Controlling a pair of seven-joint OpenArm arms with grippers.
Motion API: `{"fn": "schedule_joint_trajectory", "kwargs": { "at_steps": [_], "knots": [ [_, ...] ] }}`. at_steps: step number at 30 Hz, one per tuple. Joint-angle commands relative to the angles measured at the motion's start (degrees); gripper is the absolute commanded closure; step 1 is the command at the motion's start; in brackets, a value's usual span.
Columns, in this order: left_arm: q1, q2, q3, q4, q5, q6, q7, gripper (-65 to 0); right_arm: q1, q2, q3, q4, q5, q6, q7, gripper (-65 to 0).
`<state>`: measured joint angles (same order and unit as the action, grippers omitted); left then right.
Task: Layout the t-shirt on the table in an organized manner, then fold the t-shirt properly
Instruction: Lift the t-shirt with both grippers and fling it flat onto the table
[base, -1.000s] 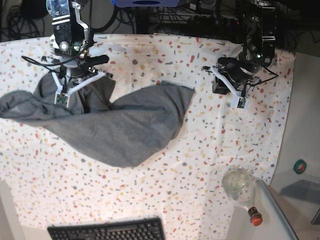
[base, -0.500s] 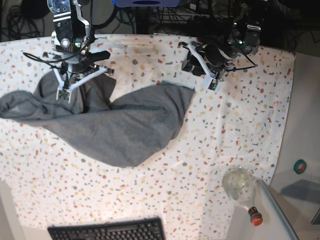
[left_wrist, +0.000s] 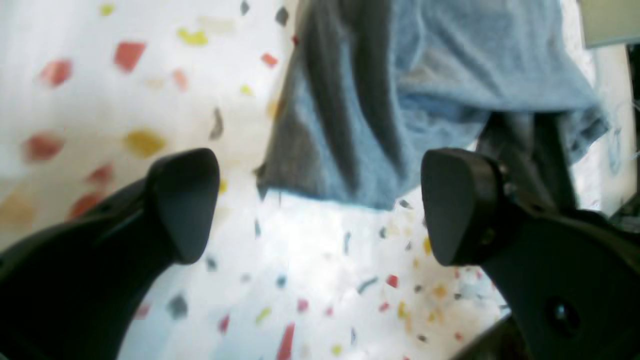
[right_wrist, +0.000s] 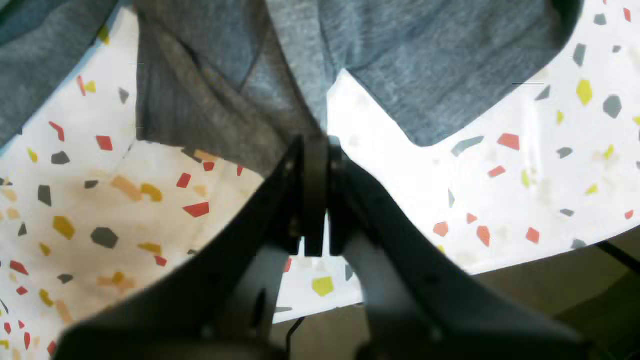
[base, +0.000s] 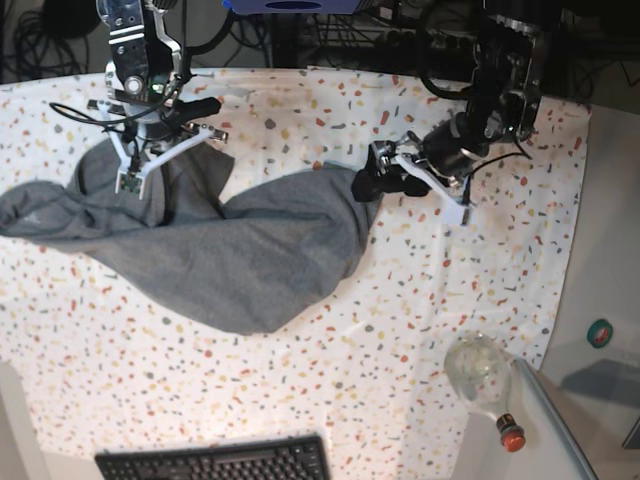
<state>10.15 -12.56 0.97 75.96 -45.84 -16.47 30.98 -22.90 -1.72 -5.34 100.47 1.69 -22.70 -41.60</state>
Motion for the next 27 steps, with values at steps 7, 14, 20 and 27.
{"fn": "schedule_joint_trajectory", "kwargs": {
  "at_steps": [7,14,20,27],
  "knots": [
    [-10.2,0.3,10.0,-13.2,-1.0,-0.2,-0.8,-43.9,-3.4,0.6,1.1,4.2,-0.3,0.1,5.6,0.0],
    [-11.0,-5.4,5.0,-12.4,-1.0,0.0,-0.8,0.0,-5.5,1.8,10.3,8.2,-0.2,0.1,6.7,0.0],
    [-7.7,-11.8,-5.9,-4.1,-0.9,0.0,-0.6,0.0,-5.6,1.8,14.2,8.4,-0.1,0.1,6.7,0.0],
    [-4.4,-13.2,-5.9,2.6,-0.9,0.1,-0.5,0.0,-3.1,1.7,13.9,8.4,-0.1,0.2,6.5,0.0]
  ]
}}
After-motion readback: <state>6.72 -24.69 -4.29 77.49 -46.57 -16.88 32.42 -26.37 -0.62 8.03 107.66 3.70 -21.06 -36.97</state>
